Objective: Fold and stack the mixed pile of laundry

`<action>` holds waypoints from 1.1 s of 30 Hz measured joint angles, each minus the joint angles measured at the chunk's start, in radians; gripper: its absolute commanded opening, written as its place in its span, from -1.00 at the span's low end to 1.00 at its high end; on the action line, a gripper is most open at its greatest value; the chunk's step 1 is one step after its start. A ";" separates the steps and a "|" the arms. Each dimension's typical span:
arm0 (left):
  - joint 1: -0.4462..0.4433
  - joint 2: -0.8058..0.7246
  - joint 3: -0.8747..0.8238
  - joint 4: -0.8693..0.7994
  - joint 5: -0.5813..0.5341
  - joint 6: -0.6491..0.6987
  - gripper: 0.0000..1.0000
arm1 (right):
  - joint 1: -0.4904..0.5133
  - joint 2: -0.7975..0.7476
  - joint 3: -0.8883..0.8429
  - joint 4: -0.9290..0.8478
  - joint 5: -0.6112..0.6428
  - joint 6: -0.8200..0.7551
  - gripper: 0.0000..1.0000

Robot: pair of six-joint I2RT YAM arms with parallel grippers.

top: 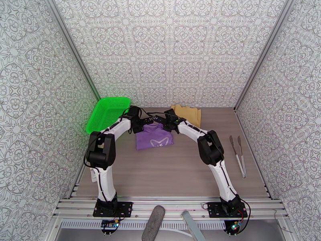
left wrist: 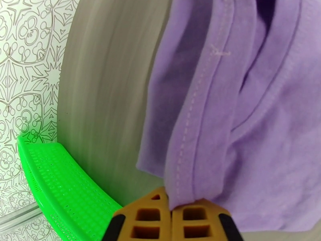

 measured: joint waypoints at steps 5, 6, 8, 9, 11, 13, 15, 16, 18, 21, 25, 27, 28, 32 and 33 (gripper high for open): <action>0.001 0.021 0.030 0.024 -0.015 -0.031 0.99 | -0.005 0.012 0.018 0.000 0.024 0.051 -0.01; 0.000 0.021 0.031 0.038 -0.016 -0.037 0.99 | -0.007 0.012 0.020 0.001 0.030 0.066 0.05; -0.005 0.019 0.031 0.060 -0.019 -0.043 0.99 | -0.011 0.010 0.021 0.000 0.040 0.090 0.15; -0.009 0.016 0.031 0.071 -0.024 -0.045 0.99 | -0.013 0.008 0.021 0.000 0.047 0.107 0.19; -0.019 0.000 0.030 0.087 -0.030 -0.052 0.99 | -0.018 -0.003 0.019 -0.001 0.060 0.143 0.27; -0.033 -0.036 0.030 0.104 -0.037 -0.070 0.99 | -0.024 -0.042 0.002 -0.004 0.073 0.197 0.45; -0.043 -0.092 0.029 0.122 -0.044 -0.107 0.99 | -0.029 -0.100 -0.024 -0.015 0.080 0.267 0.57; -0.048 -0.128 0.027 0.133 -0.049 -0.136 0.99 | -0.032 -0.130 -0.031 -0.025 0.085 0.311 0.59; -0.052 -0.221 0.006 0.171 -0.058 -0.215 0.99 | -0.043 -0.209 -0.029 -0.079 0.074 0.430 0.62; -0.059 -0.361 -0.037 0.203 -0.115 -0.364 0.99 | -0.073 -0.282 0.018 -0.180 -0.008 0.599 0.62; -0.067 -0.440 -0.010 0.119 -0.158 -0.656 0.63 | -0.132 -0.354 -0.036 -0.220 -0.178 0.804 0.62; -0.062 -0.438 0.002 0.041 -0.142 -0.809 0.50 | -0.151 -0.371 -0.114 -0.221 -0.243 0.880 0.62; -0.057 -0.435 0.001 0.000 -0.126 -0.872 0.43 | -0.153 -0.370 -0.143 -0.222 -0.267 0.909 0.62; -0.029 -0.413 -0.073 -0.109 -0.007 -1.116 0.31 | -0.146 -0.325 -0.222 -0.229 -0.349 0.998 0.61; -0.025 -0.402 -0.105 -0.124 0.014 -1.164 0.31 | -0.143 -0.311 -0.233 -0.229 -0.364 1.015 0.61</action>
